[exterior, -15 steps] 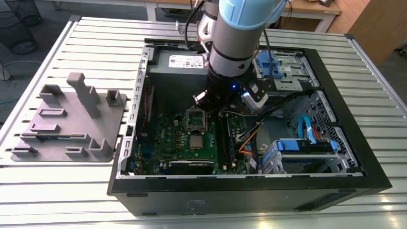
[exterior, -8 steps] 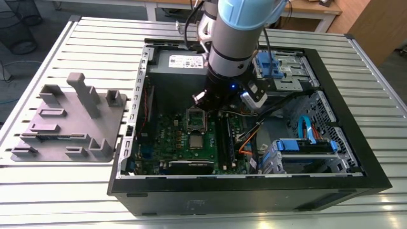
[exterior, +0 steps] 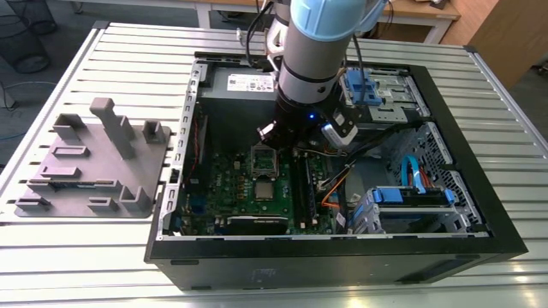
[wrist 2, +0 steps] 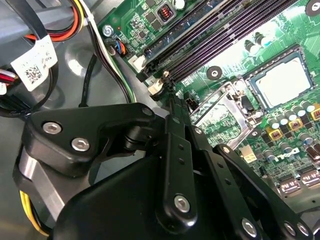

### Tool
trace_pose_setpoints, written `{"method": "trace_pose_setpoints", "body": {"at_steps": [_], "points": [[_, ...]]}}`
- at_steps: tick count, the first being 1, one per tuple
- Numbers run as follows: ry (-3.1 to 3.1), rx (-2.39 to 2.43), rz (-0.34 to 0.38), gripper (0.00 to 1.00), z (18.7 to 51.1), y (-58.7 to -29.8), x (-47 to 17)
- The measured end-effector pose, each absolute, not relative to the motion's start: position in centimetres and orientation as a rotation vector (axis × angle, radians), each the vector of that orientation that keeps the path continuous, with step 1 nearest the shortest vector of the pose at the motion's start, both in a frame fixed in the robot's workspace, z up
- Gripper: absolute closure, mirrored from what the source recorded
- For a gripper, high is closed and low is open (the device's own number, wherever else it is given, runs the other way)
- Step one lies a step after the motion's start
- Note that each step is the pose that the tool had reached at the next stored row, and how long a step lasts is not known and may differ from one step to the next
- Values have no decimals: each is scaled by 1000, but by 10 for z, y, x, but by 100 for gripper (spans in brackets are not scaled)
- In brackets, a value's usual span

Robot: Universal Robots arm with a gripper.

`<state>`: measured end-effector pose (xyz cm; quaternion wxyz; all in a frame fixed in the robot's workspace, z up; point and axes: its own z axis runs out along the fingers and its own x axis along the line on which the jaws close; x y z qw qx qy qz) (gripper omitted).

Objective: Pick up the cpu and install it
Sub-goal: 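Close the cpu cover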

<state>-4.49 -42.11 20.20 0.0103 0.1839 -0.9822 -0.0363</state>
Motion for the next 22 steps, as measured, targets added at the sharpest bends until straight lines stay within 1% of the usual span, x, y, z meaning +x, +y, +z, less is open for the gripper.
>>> {"method": "trace_pose_setpoints", "body": {"at_steps": [7,22], "points": [[-3066,574,-118,89,209,-421,-45],[-3058,623,-127,89,210,-423,-45]]}}
